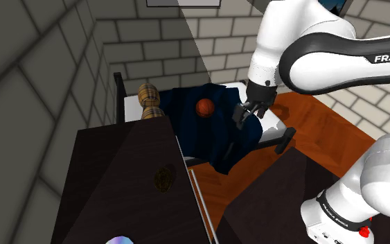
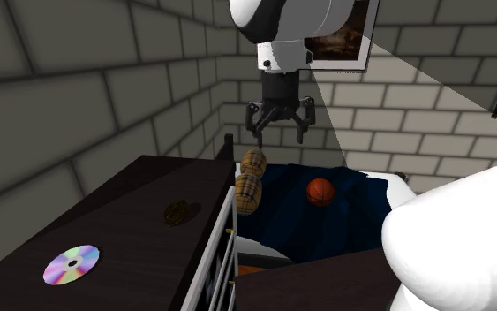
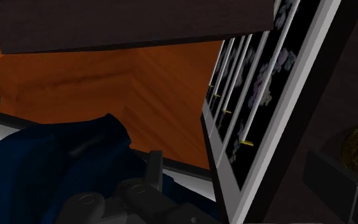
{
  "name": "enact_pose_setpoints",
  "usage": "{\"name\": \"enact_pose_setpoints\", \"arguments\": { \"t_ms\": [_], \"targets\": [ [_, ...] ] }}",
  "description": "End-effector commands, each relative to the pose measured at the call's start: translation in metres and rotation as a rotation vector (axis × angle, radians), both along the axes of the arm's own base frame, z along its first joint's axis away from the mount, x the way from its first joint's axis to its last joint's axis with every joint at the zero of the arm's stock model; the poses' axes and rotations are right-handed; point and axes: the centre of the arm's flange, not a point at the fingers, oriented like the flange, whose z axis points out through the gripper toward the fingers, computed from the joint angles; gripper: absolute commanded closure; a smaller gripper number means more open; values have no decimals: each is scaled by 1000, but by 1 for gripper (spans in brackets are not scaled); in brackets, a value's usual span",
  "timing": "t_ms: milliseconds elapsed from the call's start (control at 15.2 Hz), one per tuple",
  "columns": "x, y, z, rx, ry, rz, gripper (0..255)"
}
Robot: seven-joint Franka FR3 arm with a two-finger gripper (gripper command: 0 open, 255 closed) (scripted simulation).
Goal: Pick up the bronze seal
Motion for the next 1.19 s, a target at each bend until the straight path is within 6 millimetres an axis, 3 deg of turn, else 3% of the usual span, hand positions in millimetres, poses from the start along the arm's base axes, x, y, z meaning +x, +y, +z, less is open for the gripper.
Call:
{"name": "enact_pose_setpoints", "arguments": {
  "t_ms": [0,1122],
  "targets": [
    [6,19,-16,8,-18,-9,0],
    [71,173,-150,56,-149,-78,0]
  ]
}}
